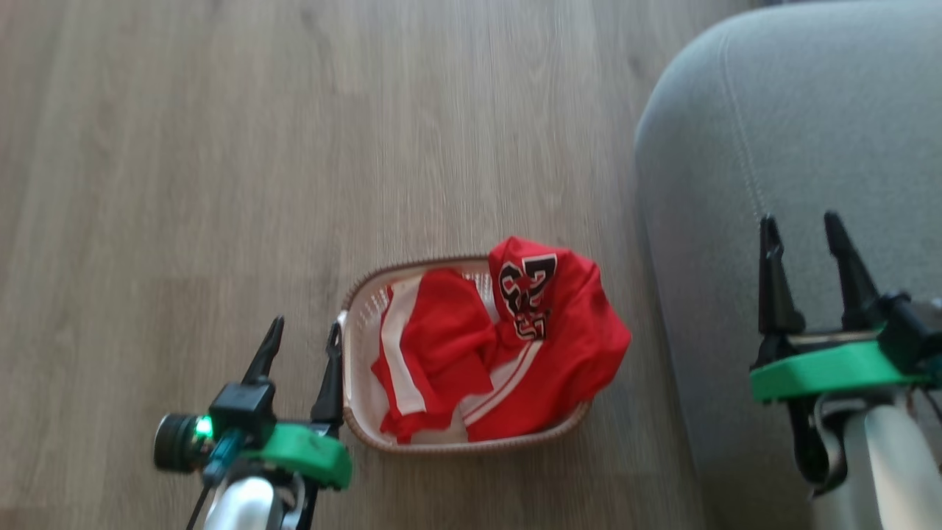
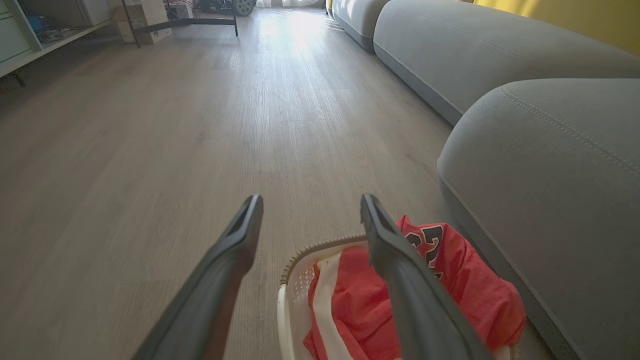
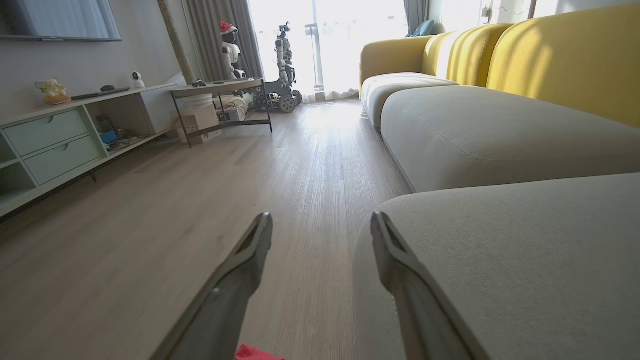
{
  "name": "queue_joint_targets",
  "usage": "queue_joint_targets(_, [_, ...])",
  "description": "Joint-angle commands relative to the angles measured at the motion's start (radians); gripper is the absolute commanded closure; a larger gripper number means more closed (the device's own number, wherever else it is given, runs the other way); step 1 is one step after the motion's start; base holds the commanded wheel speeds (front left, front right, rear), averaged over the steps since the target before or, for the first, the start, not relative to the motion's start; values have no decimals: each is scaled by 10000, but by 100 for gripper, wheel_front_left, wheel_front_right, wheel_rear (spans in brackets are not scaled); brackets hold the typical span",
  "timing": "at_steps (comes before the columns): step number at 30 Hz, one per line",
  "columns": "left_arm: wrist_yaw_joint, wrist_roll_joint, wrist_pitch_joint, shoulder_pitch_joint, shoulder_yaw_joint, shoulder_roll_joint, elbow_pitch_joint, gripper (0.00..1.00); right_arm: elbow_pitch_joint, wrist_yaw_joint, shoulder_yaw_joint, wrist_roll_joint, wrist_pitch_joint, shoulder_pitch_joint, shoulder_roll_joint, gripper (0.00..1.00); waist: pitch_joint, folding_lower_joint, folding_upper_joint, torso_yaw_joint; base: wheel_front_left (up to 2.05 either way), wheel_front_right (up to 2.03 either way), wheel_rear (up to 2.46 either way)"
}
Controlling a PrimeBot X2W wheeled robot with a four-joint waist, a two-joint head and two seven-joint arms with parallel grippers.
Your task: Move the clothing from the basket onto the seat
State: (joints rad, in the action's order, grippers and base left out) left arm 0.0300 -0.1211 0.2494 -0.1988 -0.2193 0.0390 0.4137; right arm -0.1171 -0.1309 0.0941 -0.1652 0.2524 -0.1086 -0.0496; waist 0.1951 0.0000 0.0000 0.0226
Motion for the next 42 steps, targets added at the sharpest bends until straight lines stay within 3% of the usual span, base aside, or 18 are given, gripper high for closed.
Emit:
queue_joint_targets(1, [-38,88,124,-659,83,112,66,0,541,2,-139,81,93,-622,-6,0,1088,0,0,-268,0,0,0])
queue_joint_targets(17, [-295,479,124,-3867,-1361,112,3104,0,2169,2,-240,72,93,-2429,-6,0,4314,0,0,-1000,0,0,0])
queue_joint_targets(31, [-313,960,124,-6379,-2147,127,6280,0,3536,2,-538,-222,93,-3193,-6,0,6171,0,0,-1627,0,0,0])
queue_joint_targets(42, [181,1039,-28,-7872,-2246,367,8039,0,3748,2,-669,-429,93,-3479,-6,0,7025,0,0,-2016,0,0,0])
